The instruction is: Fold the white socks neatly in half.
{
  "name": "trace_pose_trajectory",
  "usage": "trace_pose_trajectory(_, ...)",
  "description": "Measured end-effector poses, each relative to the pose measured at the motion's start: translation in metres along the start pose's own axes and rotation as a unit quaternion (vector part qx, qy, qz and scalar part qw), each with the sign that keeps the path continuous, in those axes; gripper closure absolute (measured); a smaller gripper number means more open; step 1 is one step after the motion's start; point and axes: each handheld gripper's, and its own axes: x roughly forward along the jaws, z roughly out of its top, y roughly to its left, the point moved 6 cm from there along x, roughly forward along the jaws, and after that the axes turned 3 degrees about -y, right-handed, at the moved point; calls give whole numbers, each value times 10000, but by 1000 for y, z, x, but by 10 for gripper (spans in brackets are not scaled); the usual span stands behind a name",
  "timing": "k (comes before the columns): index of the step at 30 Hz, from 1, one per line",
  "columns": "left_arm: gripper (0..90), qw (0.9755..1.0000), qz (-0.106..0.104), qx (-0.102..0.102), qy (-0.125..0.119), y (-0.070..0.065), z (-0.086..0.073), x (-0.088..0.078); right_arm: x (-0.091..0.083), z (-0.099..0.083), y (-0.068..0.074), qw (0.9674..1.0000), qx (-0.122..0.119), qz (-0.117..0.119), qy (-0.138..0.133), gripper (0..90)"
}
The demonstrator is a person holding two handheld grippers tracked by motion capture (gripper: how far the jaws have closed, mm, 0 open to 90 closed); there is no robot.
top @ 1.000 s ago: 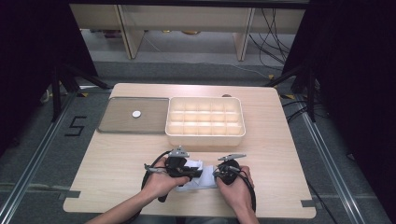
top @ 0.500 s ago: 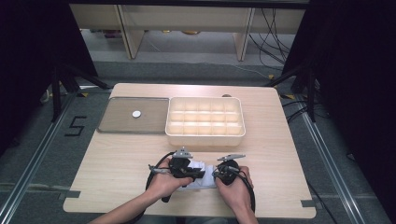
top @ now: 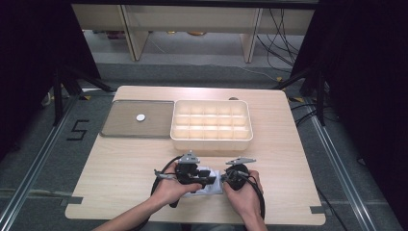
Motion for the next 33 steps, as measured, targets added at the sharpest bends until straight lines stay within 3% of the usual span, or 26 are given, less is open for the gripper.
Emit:
trace_pose_trajectory(2, 620, 9998, 95, 60, -170, 2, 9, -14, -8, 5, 3, 9998, 5, 55, -184, 887)
trace_pose_trajectory(5, 663, 9995, 196, 180, -181, 6, 12, -24, -19, 12, 9, 9994, -60, 95, -340, 888)
trace_pose_trajectory(6, 686, 9995, 239, 213, -69, 10, 11, -32, -24, 16, 17, 9985, -167, 270, -443, 889)
trace_pose_trajectory(8, 709, 9992, 319, 241, 21, 13, 8, -35, -26, 17, 21, 9985, -115, 323, -415, 889)
trace_pose_trajectory(9, 748, 9989, 393, 238, 134, 19, 2, -38, -26, 20, 31, 9974, -323, 443, -459, 889)
trace_pose_trajectory(10, 757, 9984, 444, 244, 233, 22, -2, -40, -25, 20, 34, 9976, -339, 450, -412, 889)
trace_pose_trajectory(12, 778, 9985, 431, 179, 284, 24, -7, -40, -22, 20, 37, 9972, -403, 511, -359, 889)
trace_pose_trajectory(14, 792, 9983, 417, 144, 391, 26, -15, -39, -9, 18, 43, 9968, -543, 552, -215, 886)
trace_pose_trajectory(15, 794, 9983, 331, 121, 461, 25, -21, -36, -4, 17, 44, 9969, -530, 559, -131, 886)
trace_pose_trajectory(18, 796, 9977, 347, 152, 563, 24, -27, -33, 3, 13, 42, 9972, -525, 524, 21, 885)
trace_pose_trajectory(20, 798, 9973, 283, 122, 661, 25, -33, -29, 11, 8, 33, 9979, -519, 387, 97, 889)
trace_pose_trajectory(23, 801, 9968, 326, 106, 719, 26, -37, -28, 13, 4, 26, 9980, -343, 508, 178, 897)
trace_pose_trajectory(24, 802, 9968, 323, 115, 715, 27, -37, -28, 14, 4, 25, 9984, -302, 465, 72, 900)
trace_pose_trajectory(33, 789, 9971, 317, -11, 687, 30, -41, -27, 16, 1, 22, 9979, -167, 619, 94, 900)
